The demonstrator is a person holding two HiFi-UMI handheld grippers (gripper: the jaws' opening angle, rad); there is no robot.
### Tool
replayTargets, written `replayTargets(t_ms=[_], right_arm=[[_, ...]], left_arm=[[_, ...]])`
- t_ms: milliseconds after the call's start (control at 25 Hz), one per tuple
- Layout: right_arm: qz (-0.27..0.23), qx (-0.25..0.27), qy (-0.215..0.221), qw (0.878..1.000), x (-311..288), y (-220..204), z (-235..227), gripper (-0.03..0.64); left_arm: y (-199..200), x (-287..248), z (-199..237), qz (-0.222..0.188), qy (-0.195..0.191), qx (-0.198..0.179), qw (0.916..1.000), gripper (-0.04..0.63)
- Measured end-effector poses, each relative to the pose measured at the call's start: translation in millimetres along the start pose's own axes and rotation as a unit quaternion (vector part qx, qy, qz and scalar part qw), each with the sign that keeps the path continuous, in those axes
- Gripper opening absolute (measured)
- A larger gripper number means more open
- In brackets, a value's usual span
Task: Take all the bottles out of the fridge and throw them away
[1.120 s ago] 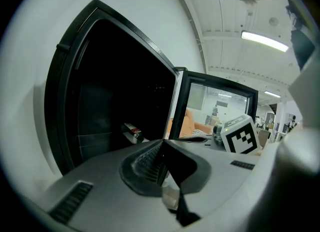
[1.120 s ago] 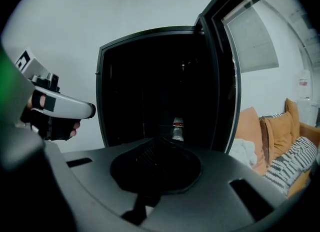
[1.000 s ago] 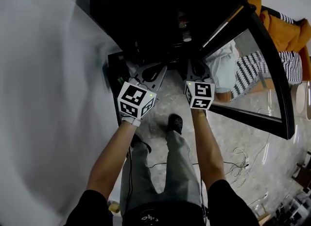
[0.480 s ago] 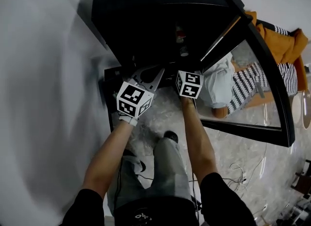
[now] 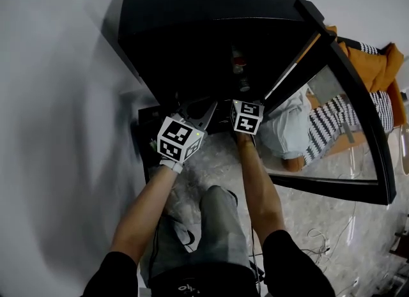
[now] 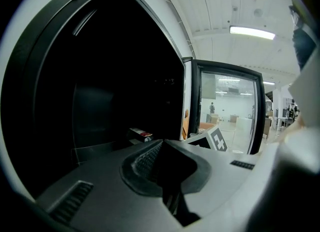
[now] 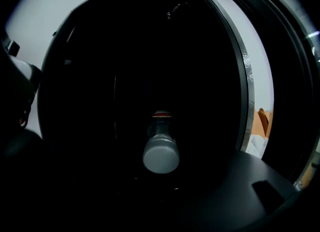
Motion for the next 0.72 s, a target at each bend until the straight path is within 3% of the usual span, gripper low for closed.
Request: replayTargets(t_ms=[40, 80, 400, 720], right_arm=[[0.001, 0.002, -0.006, 1.000, -1, 0, -2, 0.257], [0.001, 0.003, -0.012, 1.000, -1, -1, -3, 0.206], [0.000, 0.002, -0.016, 1.000, 29, 14, -4, 0.204], [0.003, 0.003, -0.012, 1.000, 86, 74, -9, 0.202]], left_arm=[[0, -1, 2, 0.000, 0.000, -0.001, 1.0000, 0.006], [0, -1, 3, 0.000, 0.000, -0.001, 1.0000, 0.006], [8, 15, -1, 0.008, 0.004, 0.008, 0.9999, 0.006], [56, 53, -33, 0.011, 0.009, 0.020, 0.9997, 0.006]])
Point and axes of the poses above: the fingertips, and each gripper's own axes: x backward along the fingers, z to its left, y out of its top, the point moved 2 cm from there along x, backward along the fingers, and after that the axes turned 13 degrees about x, right-handed, at the moved point
